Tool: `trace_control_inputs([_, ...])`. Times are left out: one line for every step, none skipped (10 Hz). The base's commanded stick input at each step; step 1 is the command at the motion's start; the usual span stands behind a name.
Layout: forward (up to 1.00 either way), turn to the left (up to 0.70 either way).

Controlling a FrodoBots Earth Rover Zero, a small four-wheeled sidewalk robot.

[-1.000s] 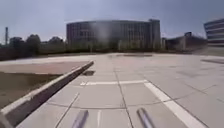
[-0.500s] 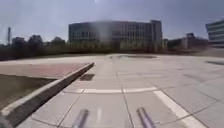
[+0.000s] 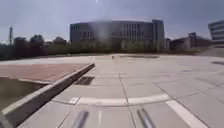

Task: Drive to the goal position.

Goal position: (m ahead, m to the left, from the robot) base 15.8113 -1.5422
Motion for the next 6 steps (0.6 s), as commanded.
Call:
trace_control_inputs([0.7,0.02])
trace_control_inputs([0.7,0.02])
trace_control_inputs([0.7,0.02])
trace_control_inputs([0.7,0.02])
trace_control_inputs([0.7,-0.11])
trace_control_inputs([0.7,-0.32])
